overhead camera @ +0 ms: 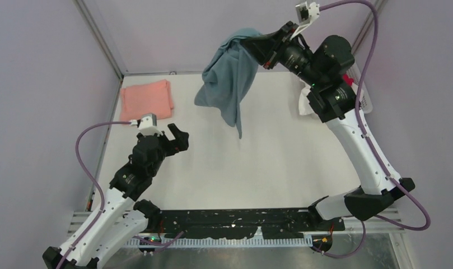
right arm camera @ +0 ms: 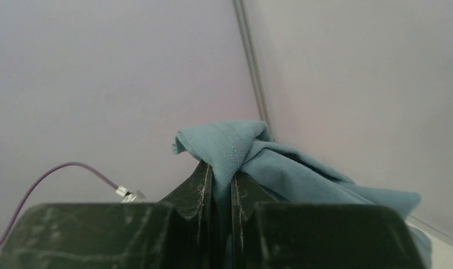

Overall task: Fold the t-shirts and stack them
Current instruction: Move the tshirt to the center of the board

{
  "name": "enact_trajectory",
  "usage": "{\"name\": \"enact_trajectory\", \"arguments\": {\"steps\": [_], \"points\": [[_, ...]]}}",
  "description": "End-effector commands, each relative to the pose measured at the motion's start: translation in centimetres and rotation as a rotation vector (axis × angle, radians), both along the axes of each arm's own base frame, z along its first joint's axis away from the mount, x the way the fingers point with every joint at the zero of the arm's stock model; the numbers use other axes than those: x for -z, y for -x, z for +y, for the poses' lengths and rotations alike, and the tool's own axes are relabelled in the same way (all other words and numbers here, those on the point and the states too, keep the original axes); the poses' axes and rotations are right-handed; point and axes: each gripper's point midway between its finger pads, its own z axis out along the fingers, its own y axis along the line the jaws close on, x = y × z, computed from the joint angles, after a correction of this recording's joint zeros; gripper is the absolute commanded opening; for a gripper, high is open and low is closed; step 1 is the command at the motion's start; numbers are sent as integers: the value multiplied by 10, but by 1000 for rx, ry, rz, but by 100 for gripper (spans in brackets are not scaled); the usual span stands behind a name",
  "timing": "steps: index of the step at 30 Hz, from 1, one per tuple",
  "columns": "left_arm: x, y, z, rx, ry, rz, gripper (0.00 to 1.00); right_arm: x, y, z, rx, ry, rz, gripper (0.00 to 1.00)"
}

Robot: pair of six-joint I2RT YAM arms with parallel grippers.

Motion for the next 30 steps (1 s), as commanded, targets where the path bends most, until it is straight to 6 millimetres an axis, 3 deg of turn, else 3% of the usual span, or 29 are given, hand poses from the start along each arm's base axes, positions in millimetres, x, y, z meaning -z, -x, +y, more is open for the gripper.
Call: {"name": "enact_trajectory", "arguments": {"steps": [1, 5, 6, 7, 8, 9, 10, 11, 12, 13, 14, 15, 16, 17, 18, 19, 20, 21, 23, 25, 27, 30], "points": [[3, 13, 21, -91, 27, 2, 100, -71, 62, 15, -114, -128, -231, 6], [3, 29, 40, -153, 43, -6, 99, -31, 61, 58, -294, -65, -122, 10], [6, 33, 44, -169, 43, 0, 99, -21, 61, 62, -314, -46, -106, 12], [7, 36, 47, -178, 45, -2, 100, 6, 52, 67, -310, -12, -43, 12], [10, 38, 49, -185, 48, 0, 100, 15, 50, 63, -284, 6, -38, 13], [12, 40, 50, -186, 50, 1, 99, 54, 39, 65, -258, 57, 55, 14], [14, 42, 49, -175, 47, 5, 100, 63, 33, 51, -180, 62, 76, 16], [16, 43, 49, -174, 43, 15, 100, 115, 22, 48, -133, 117, 184, 17], [20, 44, 50, -175, 32, 37, 100, 126, 13, 25, -16, 111, 211, 19], [23, 44, 49, -174, 22, 55, 100, 171, 12, 10, 48, 146, 314, 20], [27, 42, 48, -172, 8, 76, 100, 196, -5, -18, 189, 150, 381, 21], [30, 40, 46, -167, -2, 98, 100, 247, -2, -39, 259, 196, 510, 22], [35, 38, 43, -154, -16, 130, 99, 272, -13, -73, 391, 209, 578, 23], [39, 33, 38, -131, -21, 157, 100, 320, -5, -99, 475, 275, 707, 25], [45, 29, 30, -96, -20, 195, 100, 341, -10, -137, 618, 294, 768, 27], [51, 24, 23, -63, -8, 234, 100, 378, 4, -159, 686, 366, 872, 33], [60, 19, 12, -15, 6, 289, 100, 393, 7, -190, 808, 396, 914, 37], [66, 12, 6, 10, 17, 325, 100, 417, 20, -204, 854, 465, 981, 52], [72, -1, -8, 60, 34, 374, 100, 436, 32, -233, 975, 542, 1038, 75], [77, -16, -21, 106, 27, 409, 100, 440, 36, -240, 1004, 568, 1050, 85], [85, -27, -32, 141, 25, 469, 100, 431, 33, -240, 1006, 556, 1023, 95], [96, -40, -48, 193, 30, 544, 99, 403, 24, -239, 999, 525, 925, 99]]}}
